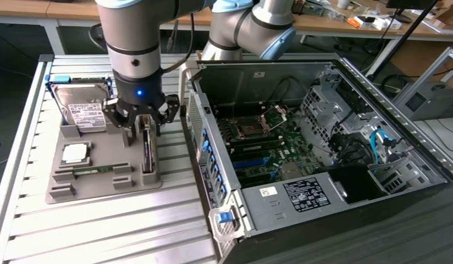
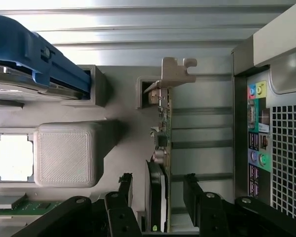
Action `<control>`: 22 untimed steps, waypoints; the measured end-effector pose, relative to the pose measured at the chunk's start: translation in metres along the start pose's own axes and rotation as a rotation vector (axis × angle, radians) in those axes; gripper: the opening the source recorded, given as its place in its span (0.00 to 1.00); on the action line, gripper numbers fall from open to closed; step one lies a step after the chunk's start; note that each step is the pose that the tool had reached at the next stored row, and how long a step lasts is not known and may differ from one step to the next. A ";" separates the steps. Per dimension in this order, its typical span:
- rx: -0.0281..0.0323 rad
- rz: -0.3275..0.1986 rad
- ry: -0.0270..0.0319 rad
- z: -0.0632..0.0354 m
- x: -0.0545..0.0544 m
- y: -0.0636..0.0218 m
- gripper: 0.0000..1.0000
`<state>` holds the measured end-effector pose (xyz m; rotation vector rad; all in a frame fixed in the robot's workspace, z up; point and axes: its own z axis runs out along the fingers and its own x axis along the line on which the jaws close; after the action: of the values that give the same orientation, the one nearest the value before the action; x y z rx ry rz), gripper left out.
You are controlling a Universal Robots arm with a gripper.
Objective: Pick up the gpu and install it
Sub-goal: 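Pick up the gpu and move the gpu toward the slot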
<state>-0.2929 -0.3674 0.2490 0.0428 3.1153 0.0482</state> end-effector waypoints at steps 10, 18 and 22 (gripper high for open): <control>0.0001 0.000 0.0001 0.0049 0.001 -0.0011 0.54; 0.0000 0.000 0.0000 0.0049 0.001 -0.0011 0.46; 0.0000 0.000 0.0001 0.0049 0.001 -0.0011 0.28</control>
<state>-0.2936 -0.3683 0.2440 0.0427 3.1154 0.0482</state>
